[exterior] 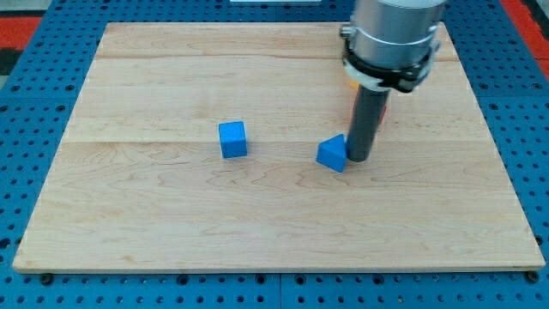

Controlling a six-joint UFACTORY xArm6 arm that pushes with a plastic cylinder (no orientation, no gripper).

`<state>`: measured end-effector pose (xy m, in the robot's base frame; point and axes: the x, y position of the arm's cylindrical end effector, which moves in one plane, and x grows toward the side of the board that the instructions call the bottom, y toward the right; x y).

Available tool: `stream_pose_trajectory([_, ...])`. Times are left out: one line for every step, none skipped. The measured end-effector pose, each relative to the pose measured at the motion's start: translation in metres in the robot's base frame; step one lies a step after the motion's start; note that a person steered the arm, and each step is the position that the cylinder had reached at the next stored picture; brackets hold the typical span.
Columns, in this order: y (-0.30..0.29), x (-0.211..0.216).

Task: Tap the blue triangle

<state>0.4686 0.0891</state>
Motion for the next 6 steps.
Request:
stream_pose_trajectory([-0.042, -0.001])
stream_pose_trajectory([-0.092, 0.008])
stream_pose_trajectory([-0.121, 0.009])
stream_pose_trajectory([-0.122, 0.036])
stream_pose_trajectory([-0.153, 0.063])
stream_pose_trajectory([-0.177, 0.062])
